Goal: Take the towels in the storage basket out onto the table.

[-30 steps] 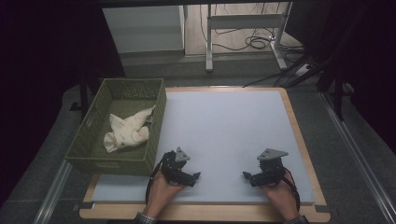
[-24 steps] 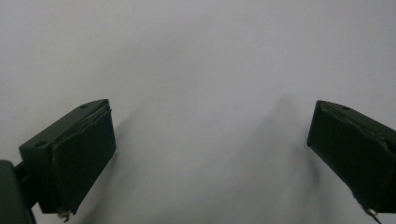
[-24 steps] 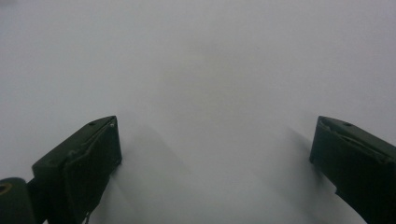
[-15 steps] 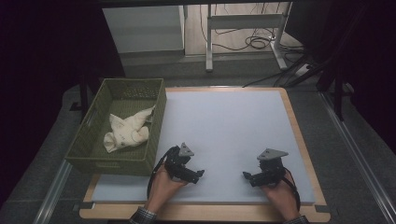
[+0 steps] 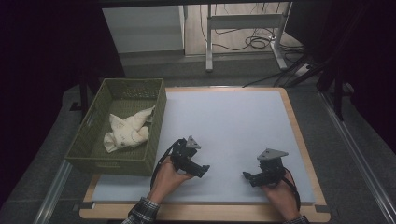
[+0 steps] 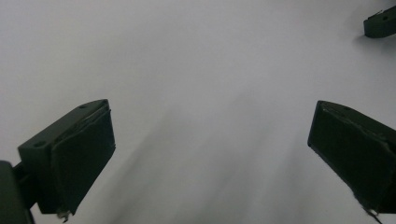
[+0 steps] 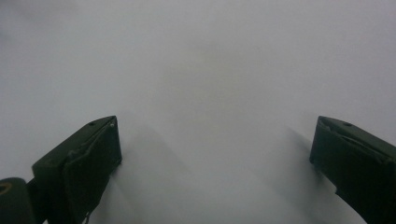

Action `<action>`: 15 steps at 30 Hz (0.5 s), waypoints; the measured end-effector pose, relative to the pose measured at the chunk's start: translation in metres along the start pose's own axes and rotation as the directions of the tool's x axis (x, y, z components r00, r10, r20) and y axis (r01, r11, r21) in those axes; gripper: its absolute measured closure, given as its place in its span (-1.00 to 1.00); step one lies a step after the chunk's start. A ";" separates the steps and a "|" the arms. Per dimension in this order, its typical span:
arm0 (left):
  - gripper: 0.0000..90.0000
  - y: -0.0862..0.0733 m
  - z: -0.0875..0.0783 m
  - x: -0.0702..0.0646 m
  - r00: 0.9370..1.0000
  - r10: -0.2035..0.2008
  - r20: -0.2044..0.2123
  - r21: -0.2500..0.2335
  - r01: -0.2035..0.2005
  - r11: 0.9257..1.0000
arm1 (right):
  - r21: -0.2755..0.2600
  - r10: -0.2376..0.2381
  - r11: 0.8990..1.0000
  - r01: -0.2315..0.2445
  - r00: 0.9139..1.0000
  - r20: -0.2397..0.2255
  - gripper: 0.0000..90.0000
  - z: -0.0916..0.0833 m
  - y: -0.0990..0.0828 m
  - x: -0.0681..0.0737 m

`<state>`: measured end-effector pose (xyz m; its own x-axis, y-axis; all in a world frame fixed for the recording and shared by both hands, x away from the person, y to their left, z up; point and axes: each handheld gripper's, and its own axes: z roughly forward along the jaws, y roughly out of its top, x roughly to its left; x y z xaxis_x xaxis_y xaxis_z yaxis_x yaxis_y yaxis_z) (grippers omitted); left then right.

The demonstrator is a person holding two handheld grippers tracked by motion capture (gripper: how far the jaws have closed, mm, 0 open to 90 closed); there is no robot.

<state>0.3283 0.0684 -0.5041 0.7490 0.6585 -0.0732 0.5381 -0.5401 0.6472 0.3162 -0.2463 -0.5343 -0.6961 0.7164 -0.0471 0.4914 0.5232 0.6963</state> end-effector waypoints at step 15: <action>-0.98 0.037 -0.018 0.013 1.000 0.010 0.019 0.010 -0.010 1.000 | 0.000 -0.001 1.000 0.001 1.000 -0.001 -0.95 0.000 0.000 0.000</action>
<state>0.3511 0.0670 -0.4674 0.7615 0.6431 -0.0809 0.5342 -0.5521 0.6402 0.3163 -0.2463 -0.5343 -0.6967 0.7159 -0.0470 0.4909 0.5235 0.6964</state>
